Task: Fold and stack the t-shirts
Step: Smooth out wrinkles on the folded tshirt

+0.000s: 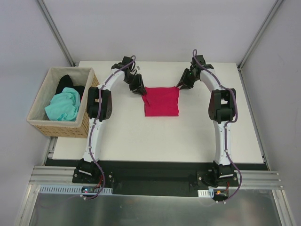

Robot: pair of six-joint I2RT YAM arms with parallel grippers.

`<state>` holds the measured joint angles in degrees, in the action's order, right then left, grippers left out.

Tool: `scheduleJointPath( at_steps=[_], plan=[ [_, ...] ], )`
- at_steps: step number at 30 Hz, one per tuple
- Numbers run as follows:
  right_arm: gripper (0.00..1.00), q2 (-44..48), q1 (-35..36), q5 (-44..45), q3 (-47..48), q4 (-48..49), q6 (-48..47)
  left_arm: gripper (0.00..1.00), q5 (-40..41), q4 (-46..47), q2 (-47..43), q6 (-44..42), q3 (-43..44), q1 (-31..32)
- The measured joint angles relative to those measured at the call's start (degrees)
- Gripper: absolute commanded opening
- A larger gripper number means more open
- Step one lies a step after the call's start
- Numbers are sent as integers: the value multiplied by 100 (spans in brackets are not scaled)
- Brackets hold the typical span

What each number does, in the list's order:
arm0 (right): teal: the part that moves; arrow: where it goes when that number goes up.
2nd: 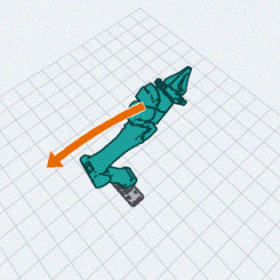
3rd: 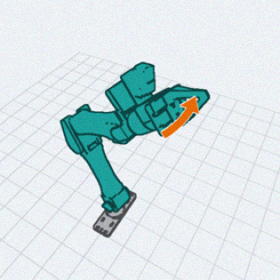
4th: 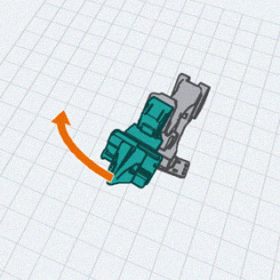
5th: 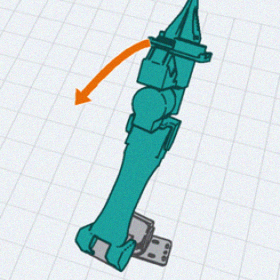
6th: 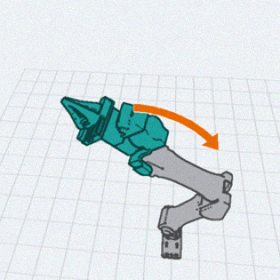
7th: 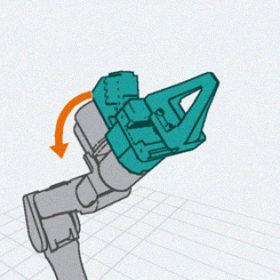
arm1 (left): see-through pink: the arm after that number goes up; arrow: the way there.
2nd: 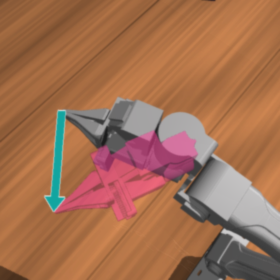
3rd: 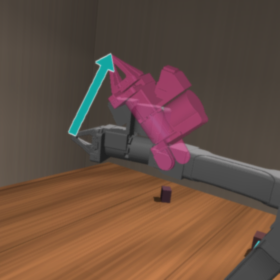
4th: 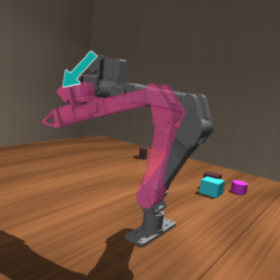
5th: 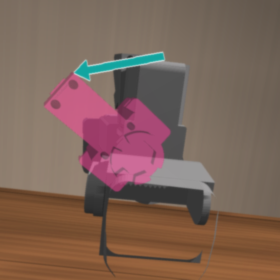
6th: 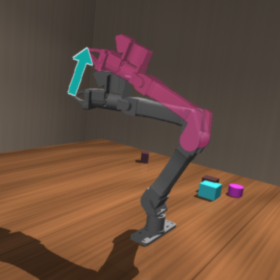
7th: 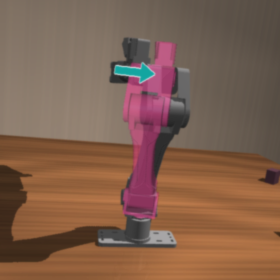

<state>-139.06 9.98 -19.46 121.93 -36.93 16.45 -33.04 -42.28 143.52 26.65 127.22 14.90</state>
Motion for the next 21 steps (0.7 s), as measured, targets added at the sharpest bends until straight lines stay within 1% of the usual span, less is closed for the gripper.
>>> scheduleJointPath(
  at_steps=[2, 10, 17, 20, 21],
  plan=[
    [34, 0, -4, 15, 17, 2, -24, 33, 2, 0, -4, -2, 0, 0],
    [34, 144, 2, 151, -37, 15, -157, 33, 4, 0, -177, -4, -26, 0],
    [33, 1023, 101, 262, -861, 109, -208, 32, 7, 13, -560, -11, -273, 2],
    [32, 1290, 201, 273, -1196, 216, -203, 29, 7, 33, -758, -31, -540, 13],
    [32, 1340, 243, 275, -1292, 247, -201, 26, 7, 37, -813, -35, -638, 17]
  ],
)
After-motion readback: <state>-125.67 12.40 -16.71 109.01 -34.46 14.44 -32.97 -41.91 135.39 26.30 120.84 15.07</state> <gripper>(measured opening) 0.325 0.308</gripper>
